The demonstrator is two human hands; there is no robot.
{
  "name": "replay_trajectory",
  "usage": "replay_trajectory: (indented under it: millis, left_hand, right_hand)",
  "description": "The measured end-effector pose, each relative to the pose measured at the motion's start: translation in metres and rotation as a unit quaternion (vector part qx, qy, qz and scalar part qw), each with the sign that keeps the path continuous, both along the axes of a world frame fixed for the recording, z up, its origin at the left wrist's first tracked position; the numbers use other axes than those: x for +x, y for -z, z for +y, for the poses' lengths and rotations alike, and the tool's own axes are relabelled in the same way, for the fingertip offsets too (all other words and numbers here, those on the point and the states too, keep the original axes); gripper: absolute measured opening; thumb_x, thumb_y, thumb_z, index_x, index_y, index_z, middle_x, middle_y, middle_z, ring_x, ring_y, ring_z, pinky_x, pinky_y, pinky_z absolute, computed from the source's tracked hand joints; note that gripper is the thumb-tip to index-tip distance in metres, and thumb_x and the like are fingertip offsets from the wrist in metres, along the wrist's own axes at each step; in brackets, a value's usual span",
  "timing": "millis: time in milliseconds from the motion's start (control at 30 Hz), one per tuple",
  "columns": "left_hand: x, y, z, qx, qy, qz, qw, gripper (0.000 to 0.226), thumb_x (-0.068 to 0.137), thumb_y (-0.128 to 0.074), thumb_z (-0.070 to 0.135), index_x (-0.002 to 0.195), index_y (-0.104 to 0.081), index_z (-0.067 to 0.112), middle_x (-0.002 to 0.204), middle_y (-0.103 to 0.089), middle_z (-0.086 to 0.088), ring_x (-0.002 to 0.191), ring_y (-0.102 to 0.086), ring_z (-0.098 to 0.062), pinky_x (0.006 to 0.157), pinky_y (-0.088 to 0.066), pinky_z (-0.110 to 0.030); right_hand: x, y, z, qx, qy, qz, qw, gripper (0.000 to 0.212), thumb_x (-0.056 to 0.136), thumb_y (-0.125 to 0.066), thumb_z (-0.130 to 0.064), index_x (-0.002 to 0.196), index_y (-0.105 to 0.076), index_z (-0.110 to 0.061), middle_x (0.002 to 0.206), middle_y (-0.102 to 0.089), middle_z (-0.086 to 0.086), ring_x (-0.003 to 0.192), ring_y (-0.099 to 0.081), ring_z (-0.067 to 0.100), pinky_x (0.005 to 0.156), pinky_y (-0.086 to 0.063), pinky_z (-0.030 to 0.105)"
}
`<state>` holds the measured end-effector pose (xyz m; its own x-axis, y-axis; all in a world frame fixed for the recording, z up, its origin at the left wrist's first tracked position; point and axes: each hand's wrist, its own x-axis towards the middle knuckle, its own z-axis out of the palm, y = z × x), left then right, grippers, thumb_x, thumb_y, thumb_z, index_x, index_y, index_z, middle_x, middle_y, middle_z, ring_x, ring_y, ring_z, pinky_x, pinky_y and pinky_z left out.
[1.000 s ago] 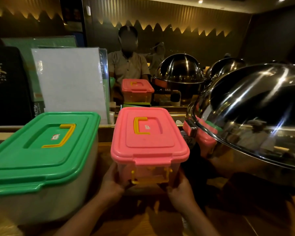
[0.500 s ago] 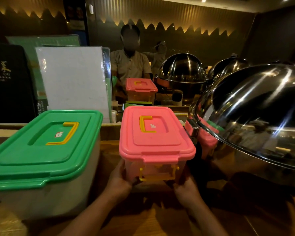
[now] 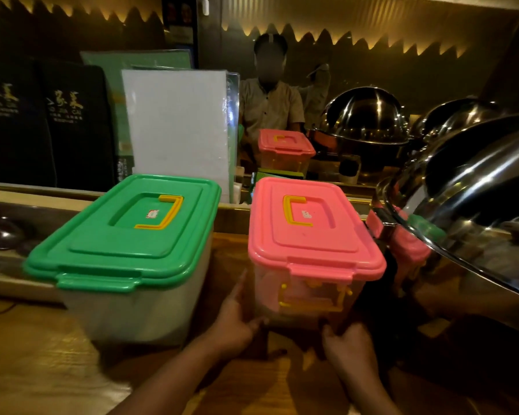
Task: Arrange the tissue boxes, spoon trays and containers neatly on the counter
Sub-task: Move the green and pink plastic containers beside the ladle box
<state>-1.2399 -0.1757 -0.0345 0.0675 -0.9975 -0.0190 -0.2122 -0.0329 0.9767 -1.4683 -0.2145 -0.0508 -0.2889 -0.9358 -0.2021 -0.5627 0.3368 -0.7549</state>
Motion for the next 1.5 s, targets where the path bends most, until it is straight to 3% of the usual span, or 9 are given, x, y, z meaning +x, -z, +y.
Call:
replay_trajectory:
  millis: [167, 267, 433, 567, 633, 767, 900, 1200, 1500]
  left_hand:
    - [0.044, 0.000, 0.041, 0.112, 0.002, -0.189, 0.976, 0.087, 0.092, -0.061, 0.052, 0.159, -0.013, 0.024, 0.165, -0.019, 0.001, 0.151, -0.023, -0.017, 0.116, -0.020, -0.024]
    - [0.077, 0.001, 0.061, 0.086, 0.036, -0.182, 0.979, 0.082, 0.082, -0.068, 0.058, 0.152, -0.028, 0.042, 0.155, -0.042, 0.007, 0.135, -0.049, -0.010, 0.110, -0.040, -0.026]
    - [0.150, -0.003, 0.099, 0.058, 0.110, -0.195, 0.973, 0.045, 0.084, -0.077, 0.034, 0.126, -0.062, 0.037, 0.114, -0.071, 0.016, 0.107, -0.063, 0.010, 0.095, -0.052, -0.019]
    - [0.227, -0.006, 0.118, 0.013, -0.021, -0.244, 0.969, 0.037, 0.066, -0.078, 0.056, 0.080, -0.076, 0.021, 0.074, -0.076, 0.011, 0.074, -0.069, 0.003, 0.067, -0.056, -0.030]
    - [0.257, -0.013, 0.121, -0.018, -0.153, -0.242, 0.958, 0.042, 0.055, -0.081, 0.057, 0.064, -0.065, 0.019, 0.057, -0.067, 0.007, 0.057, -0.063, -0.001, 0.051, -0.047, -0.027]
    - [0.282, -0.027, 0.112, -0.088, -0.244, -0.187, 0.948, 0.062, 0.044, -0.096, 0.050, 0.084, -0.056, 0.025, 0.079, -0.063, 0.005, 0.070, -0.060, -0.009, 0.055, -0.044, -0.024]
    - [0.285, -0.019, 0.090, -0.065, -0.081, -0.036, 0.994, 0.101, 0.039, -0.101, 0.044, 0.127, -0.052, 0.041, 0.122, -0.067, 0.013, 0.113, -0.063, -0.006, 0.088, -0.058, -0.033]
    - [0.259, -0.015, 0.077, -0.084, -0.070, 0.028, 0.994, 0.094, 0.040, -0.098, 0.048, 0.125, -0.059, 0.038, 0.116, -0.071, 0.018, 0.106, -0.065, -0.002, 0.081, -0.059, -0.030]
    - [0.213, -0.011, 0.049, -0.101, -0.057, 0.029, 0.993, 0.087, 0.054, -0.097, 0.032, 0.129, -0.055, 0.041, 0.126, -0.067, 0.012, 0.117, -0.062, -0.014, 0.078, -0.060, -0.027]
  right_hand:
    - [0.060, 0.008, 0.030, 0.007, -0.044, 0.005, 0.999, 0.058, 0.089, -0.074, -0.028, 0.132, -0.051, 0.003, 0.137, -0.059, 0.029, 0.130, -0.056, 0.042, 0.103, -0.044, 0.041]
    - [0.107, 0.013, 0.044, -0.068, -0.145, -0.012, 0.987, 0.021, 0.088, -0.075, -0.019, 0.106, -0.066, -0.014, 0.105, -0.073, 0.012, 0.106, -0.069, 0.033, 0.093, -0.052, 0.039]
    - [0.176, 0.003, 0.057, -0.098, -0.204, -0.107, 0.968, 0.067, 0.081, -0.080, -0.012, 0.143, -0.053, -0.008, 0.139, -0.062, 0.008, 0.129, -0.059, 0.024, 0.112, -0.046, 0.044]
    - [0.219, -0.010, 0.076, -0.114, -0.206, -0.262, 0.936, 0.106, 0.057, -0.096, -0.047, 0.146, -0.050, -0.011, 0.142, -0.063, 0.005, 0.129, -0.062, 0.018, 0.110, -0.050, 0.043]
    - [0.237, -0.014, 0.084, -0.122, -0.194, -0.306, 0.924, 0.094, 0.065, -0.096, -0.035, 0.144, -0.051, -0.012, 0.135, -0.067, 0.005, 0.121, -0.067, 0.014, 0.103, -0.055, 0.038]
    - [0.263, -0.020, 0.095, -0.146, -0.155, -0.319, 0.924, 0.079, 0.067, -0.089, -0.021, 0.138, -0.056, -0.018, 0.127, -0.073, 0.003, 0.109, -0.072, 0.010, 0.097, -0.058, 0.037]
    - [0.268, -0.021, 0.097, -0.147, -0.122, -0.329, 0.925, 0.078, 0.063, -0.089, -0.023, 0.135, -0.059, -0.020, 0.122, -0.076, 0.000, 0.110, -0.072, 0.014, 0.098, -0.058, 0.045]
    - [0.249, -0.022, 0.087, -0.144, -0.108, -0.357, 0.917, 0.093, 0.051, -0.097, -0.039, 0.135, -0.059, -0.025, 0.121, -0.076, -0.006, 0.111, -0.071, 0.014, 0.092, -0.061, 0.038]
    - [0.199, -0.022, 0.058, -0.100, -0.107, -0.311, 0.939, 0.046, 0.080, -0.084, -0.008, 0.119, -0.064, -0.022, 0.112, -0.077, -0.003, 0.100, -0.075, 0.016, 0.090, -0.061, 0.044]
